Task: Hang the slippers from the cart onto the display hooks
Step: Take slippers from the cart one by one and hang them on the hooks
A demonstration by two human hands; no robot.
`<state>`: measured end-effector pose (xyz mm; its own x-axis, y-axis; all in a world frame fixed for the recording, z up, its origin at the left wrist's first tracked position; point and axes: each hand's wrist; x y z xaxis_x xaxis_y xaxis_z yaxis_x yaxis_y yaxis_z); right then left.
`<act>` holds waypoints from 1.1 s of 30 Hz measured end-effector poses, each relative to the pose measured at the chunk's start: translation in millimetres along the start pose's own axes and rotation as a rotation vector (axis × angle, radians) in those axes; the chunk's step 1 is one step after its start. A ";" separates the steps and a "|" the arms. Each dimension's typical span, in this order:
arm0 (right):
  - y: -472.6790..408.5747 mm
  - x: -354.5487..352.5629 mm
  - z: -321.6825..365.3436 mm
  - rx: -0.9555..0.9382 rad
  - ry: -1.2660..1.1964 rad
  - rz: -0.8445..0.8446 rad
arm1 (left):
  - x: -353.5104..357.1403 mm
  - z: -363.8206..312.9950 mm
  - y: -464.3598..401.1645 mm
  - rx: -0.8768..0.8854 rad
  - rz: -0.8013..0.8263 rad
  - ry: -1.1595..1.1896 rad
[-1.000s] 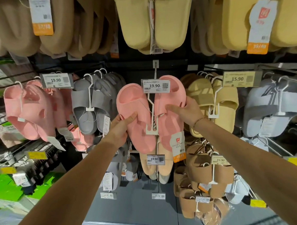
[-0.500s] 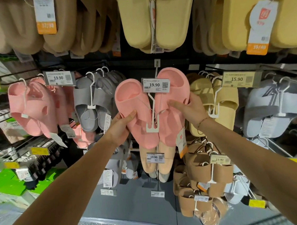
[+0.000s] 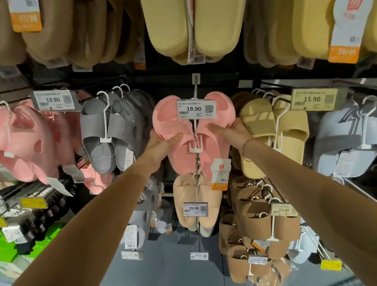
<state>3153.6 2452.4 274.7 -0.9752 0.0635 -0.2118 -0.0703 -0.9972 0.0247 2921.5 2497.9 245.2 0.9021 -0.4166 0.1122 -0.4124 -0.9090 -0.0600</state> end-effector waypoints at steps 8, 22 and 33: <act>-45.2 16.2 -27.6 -0.069 -0.028 -0.116 | 10.1 22.4 -48.7 -0.013 -0.158 -0.104; -128.4 15.5 -56.2 -0.219 0.462 -0.300 | -19.8 52.5 -151.0 0.209 -0.281 -0.236; -116.7 15.1 -35.1 0.021 0.698 -0.023 | -38.2 48.3 -145.6 -0.049 0.121 -0.923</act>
<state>3154.4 2568.4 234.4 -0.6112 0.0379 -0.7906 -0.1004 -0.9945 0.0299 2953.3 2646.6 201.7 0.5873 -0.3564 -0.7267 -0.4960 -0.8680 0.0247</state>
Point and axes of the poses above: each hand's wrist, its own y-axis away from the middle knuckle, its own x-axis out of the palm, z = x × y, and after that the axes turned 14 degrees about z, right-handed
